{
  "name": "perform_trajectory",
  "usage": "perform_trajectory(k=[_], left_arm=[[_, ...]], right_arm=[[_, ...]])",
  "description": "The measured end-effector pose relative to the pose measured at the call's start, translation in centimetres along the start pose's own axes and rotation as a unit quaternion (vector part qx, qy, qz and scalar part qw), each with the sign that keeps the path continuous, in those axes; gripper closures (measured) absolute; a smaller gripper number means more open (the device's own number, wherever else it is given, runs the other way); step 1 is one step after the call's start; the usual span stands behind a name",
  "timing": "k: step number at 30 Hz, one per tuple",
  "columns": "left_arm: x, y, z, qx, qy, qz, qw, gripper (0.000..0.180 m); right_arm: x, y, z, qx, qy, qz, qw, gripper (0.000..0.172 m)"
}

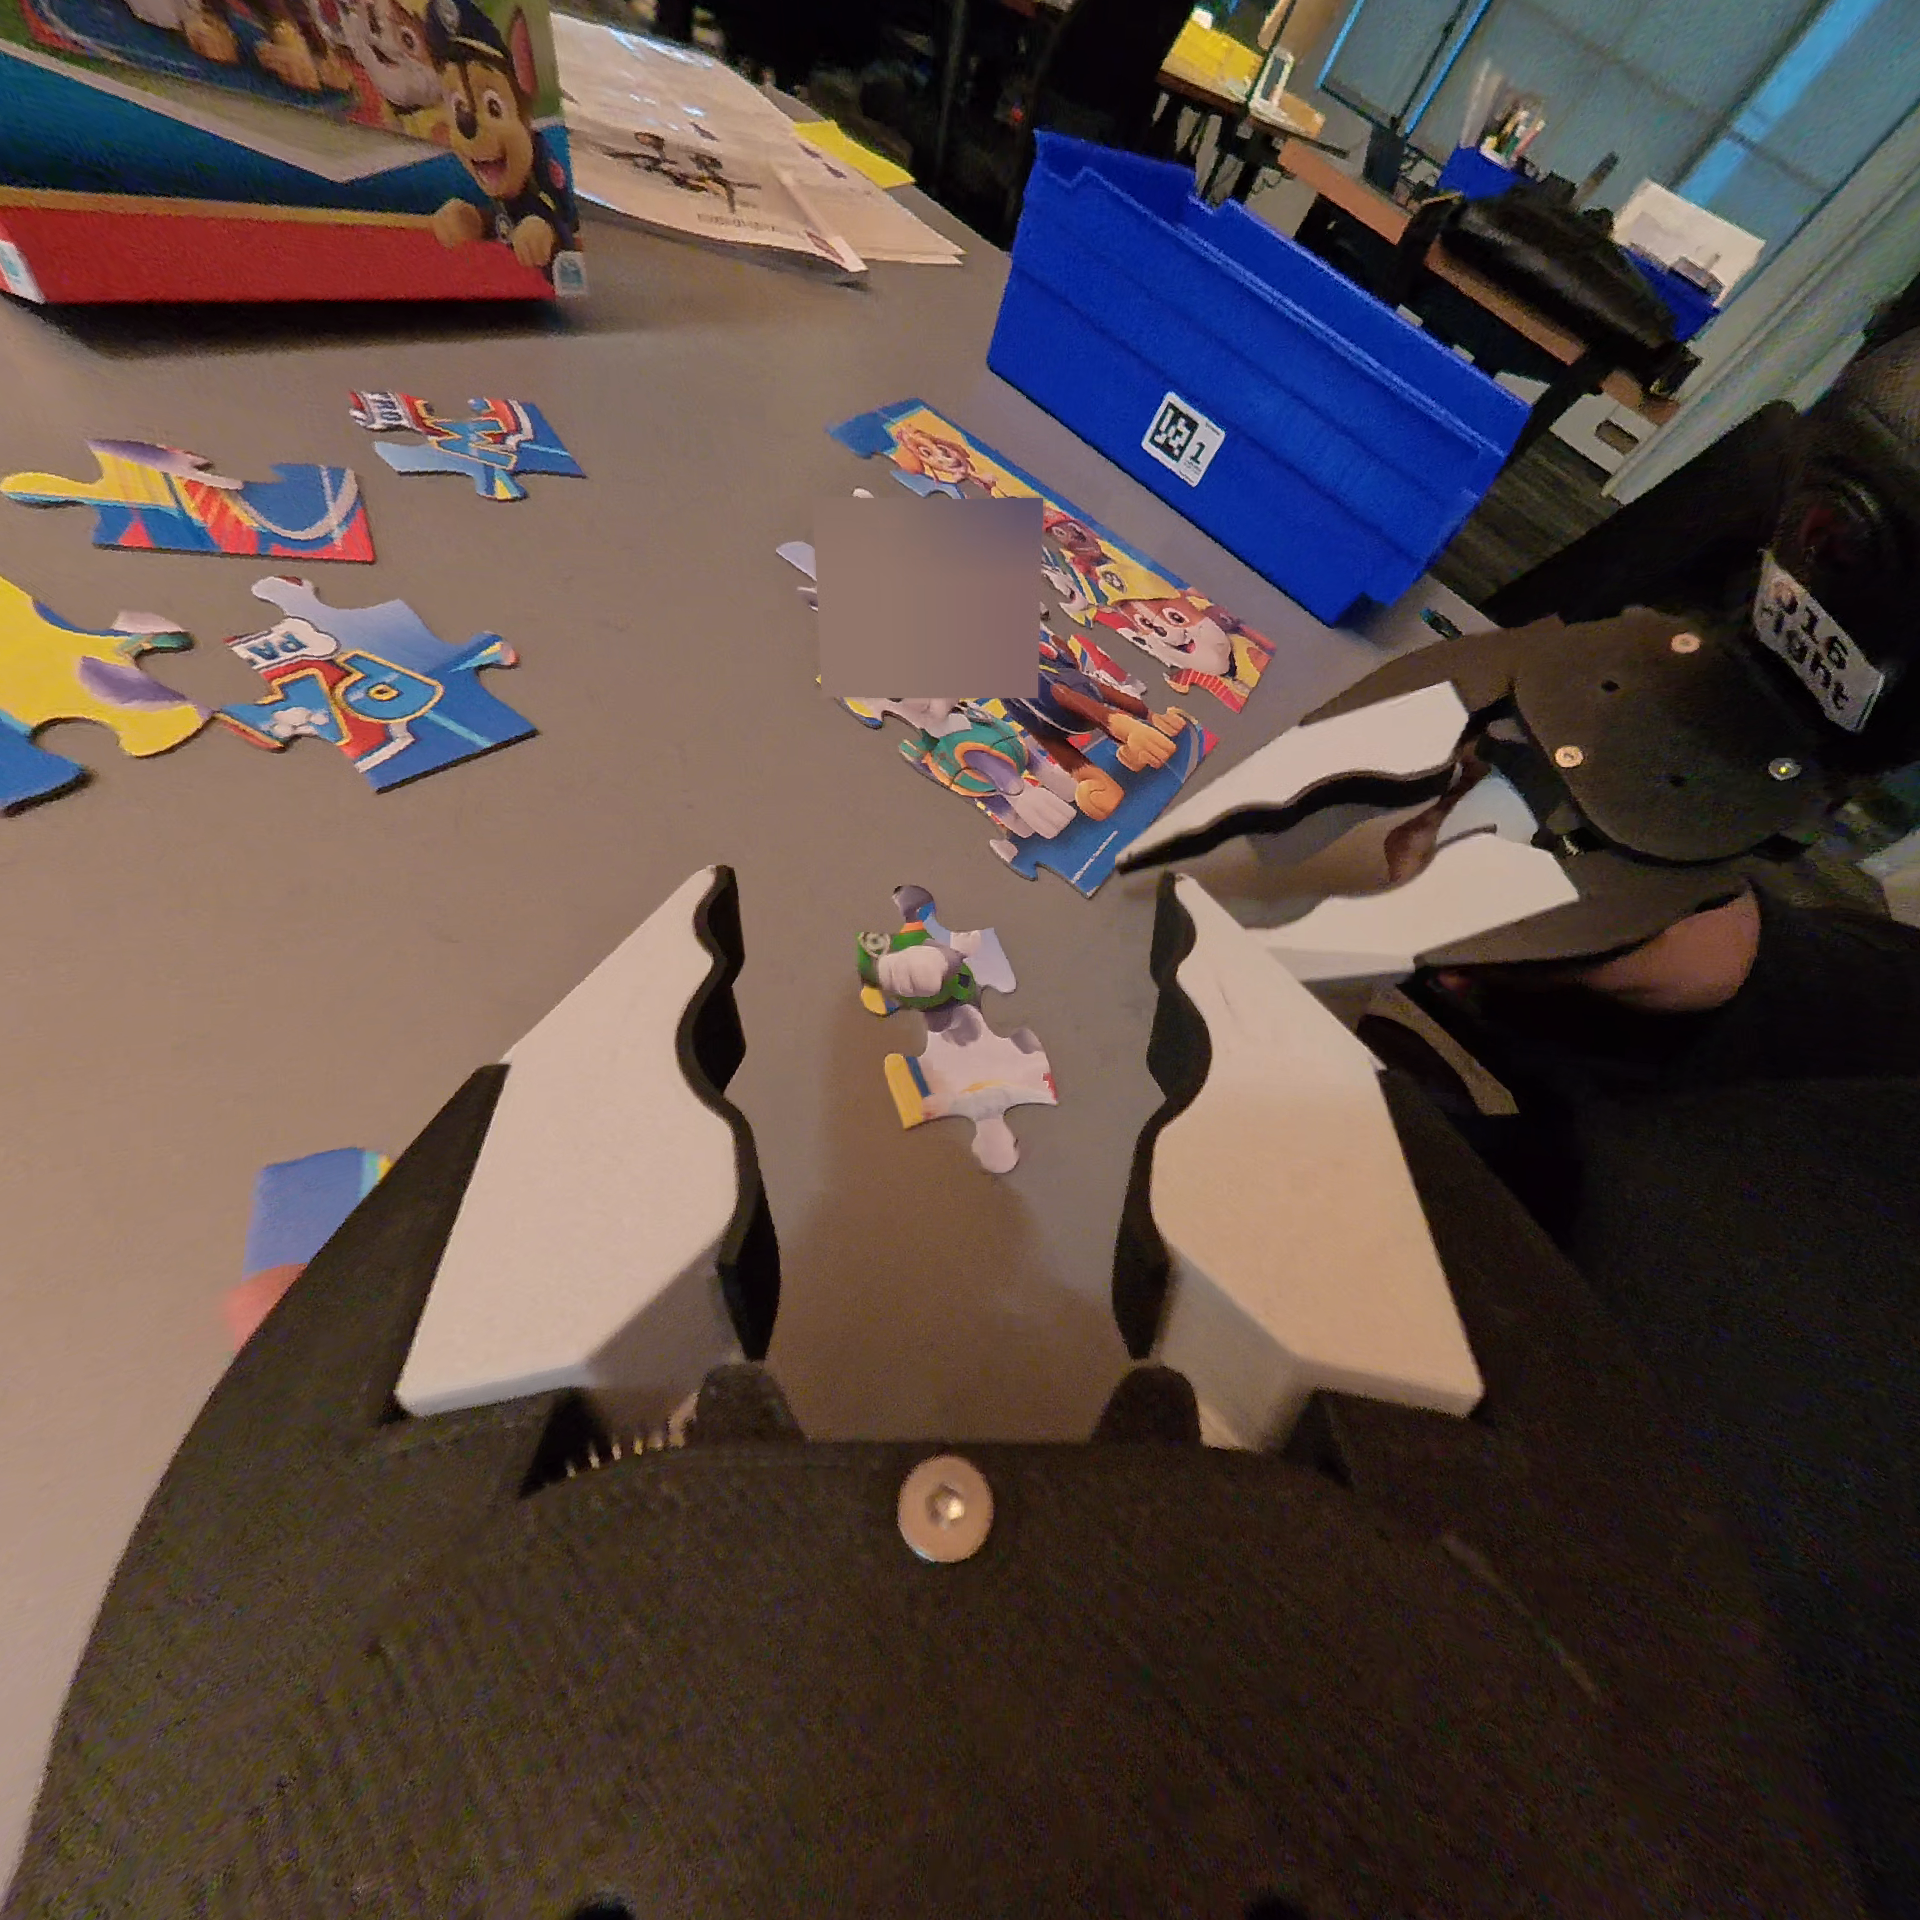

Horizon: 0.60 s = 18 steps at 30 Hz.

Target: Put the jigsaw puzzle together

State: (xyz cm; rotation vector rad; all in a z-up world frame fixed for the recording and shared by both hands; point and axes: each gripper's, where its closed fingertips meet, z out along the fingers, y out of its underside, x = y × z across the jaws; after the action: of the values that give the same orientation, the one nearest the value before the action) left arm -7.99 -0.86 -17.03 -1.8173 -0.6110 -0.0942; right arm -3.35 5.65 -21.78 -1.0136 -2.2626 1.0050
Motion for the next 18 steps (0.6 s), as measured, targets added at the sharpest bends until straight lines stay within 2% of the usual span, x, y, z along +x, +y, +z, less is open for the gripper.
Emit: perform_trajectory(k=[4, 7, 10, 14, 18], left_arm=[[1.4, 0.0, 2.1, -0.025, 0.019, 0.014, 0.999, 0.1], [2.0, 0.4, 4.5, -0.073, 0.02, 0.026, 0.997, 0.088], [2.8, 0.6, 7.0, -0.111, 0.022, 0.064, 0.991, 0.084], [2.3, 0.6, 9.9, -0.147, -0.002, 0.115, 0.982, 0.08], [2.5, 1.2, 11.5, -0.187, 0.034, 0.126, 0.974, 0.071]], right_arm=[[4.7, 3.1, -2.9, -0.026, 0.066, 0.029, 0.997, 0.136], [8.0, 5.5, -5.0, -0.04, 0.102, 0.066, 0.992, 0.133], [10.2, 7.5, -6.4, -0.045, 0.117, 0.098, 0.987, 0.128], [10.0, 7.6, -6.4, -0.015, 0.062, 0.093, 0.994, 0.119], [9.0, 6.9, -5.5, -0.003, 0.006, 0.029, 1.0, 0.107]])
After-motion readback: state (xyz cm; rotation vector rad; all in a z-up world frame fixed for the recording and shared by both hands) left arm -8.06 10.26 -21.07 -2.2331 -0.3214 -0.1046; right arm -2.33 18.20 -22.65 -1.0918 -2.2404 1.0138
